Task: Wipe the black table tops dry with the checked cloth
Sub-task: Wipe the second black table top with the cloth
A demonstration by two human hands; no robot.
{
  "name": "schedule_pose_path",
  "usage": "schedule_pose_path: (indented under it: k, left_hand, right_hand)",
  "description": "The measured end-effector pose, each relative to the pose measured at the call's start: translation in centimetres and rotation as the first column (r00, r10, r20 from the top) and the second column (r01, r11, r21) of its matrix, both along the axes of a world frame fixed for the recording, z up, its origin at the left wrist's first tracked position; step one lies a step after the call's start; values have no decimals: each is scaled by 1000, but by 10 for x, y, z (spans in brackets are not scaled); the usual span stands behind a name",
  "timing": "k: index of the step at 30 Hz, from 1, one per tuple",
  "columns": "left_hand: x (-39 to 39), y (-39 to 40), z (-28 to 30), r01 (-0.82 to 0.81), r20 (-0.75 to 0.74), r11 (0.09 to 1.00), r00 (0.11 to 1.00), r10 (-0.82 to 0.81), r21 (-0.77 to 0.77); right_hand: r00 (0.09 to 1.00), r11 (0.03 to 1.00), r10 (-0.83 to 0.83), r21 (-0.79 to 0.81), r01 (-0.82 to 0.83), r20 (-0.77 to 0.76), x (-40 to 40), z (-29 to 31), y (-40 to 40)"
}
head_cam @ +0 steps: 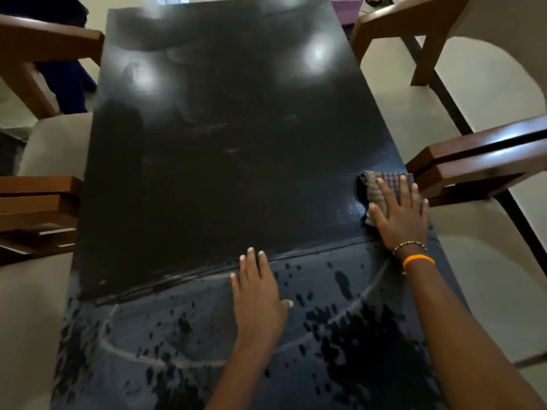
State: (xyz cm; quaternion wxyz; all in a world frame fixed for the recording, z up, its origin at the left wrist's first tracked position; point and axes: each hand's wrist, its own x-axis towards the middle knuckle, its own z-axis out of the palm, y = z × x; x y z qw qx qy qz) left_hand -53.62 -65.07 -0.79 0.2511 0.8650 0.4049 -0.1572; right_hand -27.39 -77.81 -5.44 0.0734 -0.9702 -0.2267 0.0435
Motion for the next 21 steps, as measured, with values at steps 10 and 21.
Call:
schedule_pose_path:
  k: [10, 21]
  left_hand:
    - [5, -3, -3, -31, -25, 997, 999, 33, 67]
    - [-34, -9, -8, -200, 51, 973, 979, 195, 117]
  right_hand:
    - [998, 996, -47, 80, 49, -30, -10, -5, 52]
    - [633, 651, 756, 89, -754, -165, -155, 4, 240]
